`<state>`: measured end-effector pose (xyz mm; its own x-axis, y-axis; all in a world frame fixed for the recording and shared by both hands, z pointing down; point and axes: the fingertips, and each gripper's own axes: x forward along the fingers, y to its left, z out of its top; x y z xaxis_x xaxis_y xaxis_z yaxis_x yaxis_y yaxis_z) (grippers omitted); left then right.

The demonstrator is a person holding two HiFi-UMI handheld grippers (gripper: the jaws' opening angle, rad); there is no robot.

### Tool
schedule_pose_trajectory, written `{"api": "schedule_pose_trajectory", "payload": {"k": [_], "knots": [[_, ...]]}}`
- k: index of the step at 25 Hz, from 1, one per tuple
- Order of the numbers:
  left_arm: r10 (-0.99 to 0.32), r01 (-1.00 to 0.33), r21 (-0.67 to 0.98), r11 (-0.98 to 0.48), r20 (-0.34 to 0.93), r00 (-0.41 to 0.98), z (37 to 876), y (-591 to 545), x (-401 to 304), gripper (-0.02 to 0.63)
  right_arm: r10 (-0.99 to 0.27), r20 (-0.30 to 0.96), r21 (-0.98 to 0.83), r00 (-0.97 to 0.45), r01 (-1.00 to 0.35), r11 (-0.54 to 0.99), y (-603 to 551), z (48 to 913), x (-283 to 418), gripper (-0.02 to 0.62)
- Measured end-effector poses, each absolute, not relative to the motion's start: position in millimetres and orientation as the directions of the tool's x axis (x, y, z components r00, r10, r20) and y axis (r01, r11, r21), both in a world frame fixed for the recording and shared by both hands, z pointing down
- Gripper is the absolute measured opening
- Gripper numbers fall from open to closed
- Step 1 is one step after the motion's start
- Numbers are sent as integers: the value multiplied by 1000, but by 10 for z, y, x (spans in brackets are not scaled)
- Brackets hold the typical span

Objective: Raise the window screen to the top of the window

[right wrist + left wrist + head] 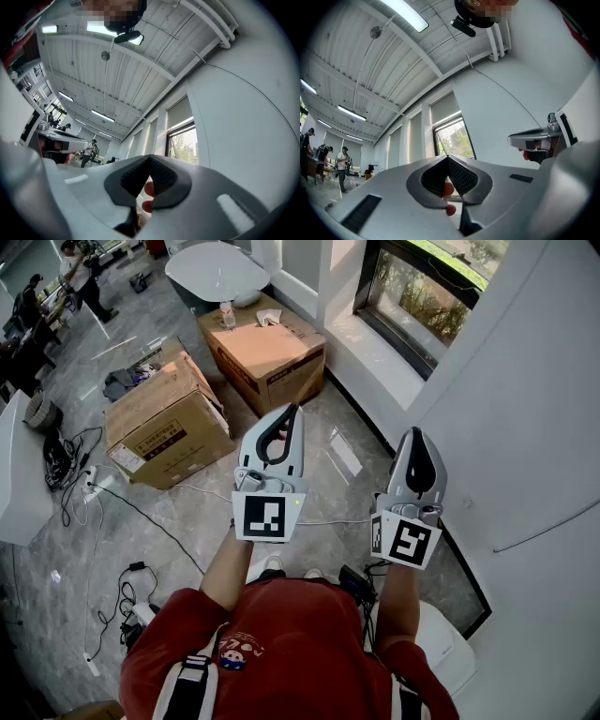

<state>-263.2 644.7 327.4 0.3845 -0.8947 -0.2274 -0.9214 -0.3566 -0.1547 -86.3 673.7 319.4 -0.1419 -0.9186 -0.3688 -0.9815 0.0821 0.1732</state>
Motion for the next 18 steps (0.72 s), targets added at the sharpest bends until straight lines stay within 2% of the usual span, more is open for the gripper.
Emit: {"api": "schedule_pose_trajectory", "payload": {"k": [18], "knots": [[-907,-923,-177,-341,-197,372,3431,6820,-2032,6,-923,-358,113,-141,-988,107,7067,3425,-205,9]]}}
